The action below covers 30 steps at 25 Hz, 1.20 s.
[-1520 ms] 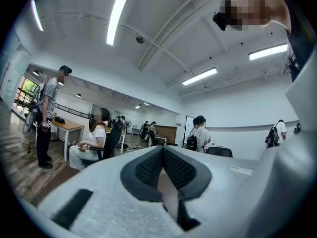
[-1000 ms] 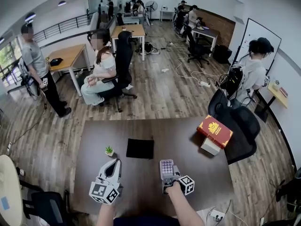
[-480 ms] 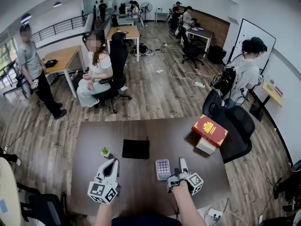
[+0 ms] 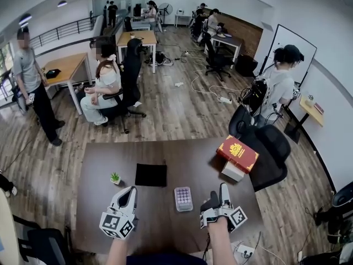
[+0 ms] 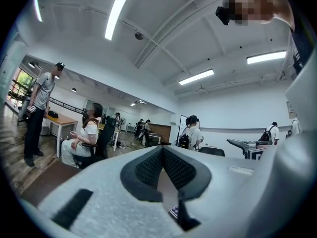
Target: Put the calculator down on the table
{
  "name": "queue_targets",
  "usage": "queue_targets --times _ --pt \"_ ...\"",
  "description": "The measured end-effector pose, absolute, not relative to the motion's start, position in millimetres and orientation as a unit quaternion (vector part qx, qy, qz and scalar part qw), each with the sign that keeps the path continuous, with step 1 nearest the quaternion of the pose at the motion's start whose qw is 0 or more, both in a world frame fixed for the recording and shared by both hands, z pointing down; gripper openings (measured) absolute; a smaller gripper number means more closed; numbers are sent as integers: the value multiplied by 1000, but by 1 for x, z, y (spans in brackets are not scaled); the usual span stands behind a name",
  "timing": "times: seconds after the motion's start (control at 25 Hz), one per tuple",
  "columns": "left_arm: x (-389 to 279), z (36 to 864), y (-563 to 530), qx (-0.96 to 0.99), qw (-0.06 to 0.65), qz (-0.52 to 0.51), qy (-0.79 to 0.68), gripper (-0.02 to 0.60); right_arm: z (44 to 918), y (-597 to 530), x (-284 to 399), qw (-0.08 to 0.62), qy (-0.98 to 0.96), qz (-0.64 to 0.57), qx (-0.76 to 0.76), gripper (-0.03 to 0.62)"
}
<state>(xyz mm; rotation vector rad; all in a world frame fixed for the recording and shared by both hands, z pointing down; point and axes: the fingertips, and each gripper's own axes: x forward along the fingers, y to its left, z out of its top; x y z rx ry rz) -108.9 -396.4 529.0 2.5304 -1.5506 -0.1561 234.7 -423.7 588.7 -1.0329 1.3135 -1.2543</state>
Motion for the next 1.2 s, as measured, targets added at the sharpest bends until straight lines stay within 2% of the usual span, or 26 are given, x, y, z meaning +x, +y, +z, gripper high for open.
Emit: queue_targets --times 0.16,0.36,0.44,0.56,0.72,0.96,1.04,1.2 --pt "-105 527 -396 854 86 -58 -510 -5 586 -421 238 499 552 -508 -434 511" --pt "-101 529 -393 854 84 -56 -510 -5 567 -418 244 463 606 -457 -458 511" --pt "-102 529 -392 853 86 -59 -511 -5 553 -419 237 415 651 -418 -478 511" --pt "-102 529 -392 854 86 -58 -510 -5 545 -417 230 295 709 -346 -540 508" --pt "-97 523 -391 860 78 -61 -500 -5 526 -413 220 170 760 -224 -587 459" --pt "-93 523 -388 861 75 -64 -499 -5 511 -406 197 -10 791 -56 -609 459" --pt "-91 525 -388 860 73 -57 -501 -5 515 -406 190 -45 797 -37 -601 459" --pt "-94 526 -384 860 67 -43 -505 -5 518 -403 184 -52 803 -39 -593 459"
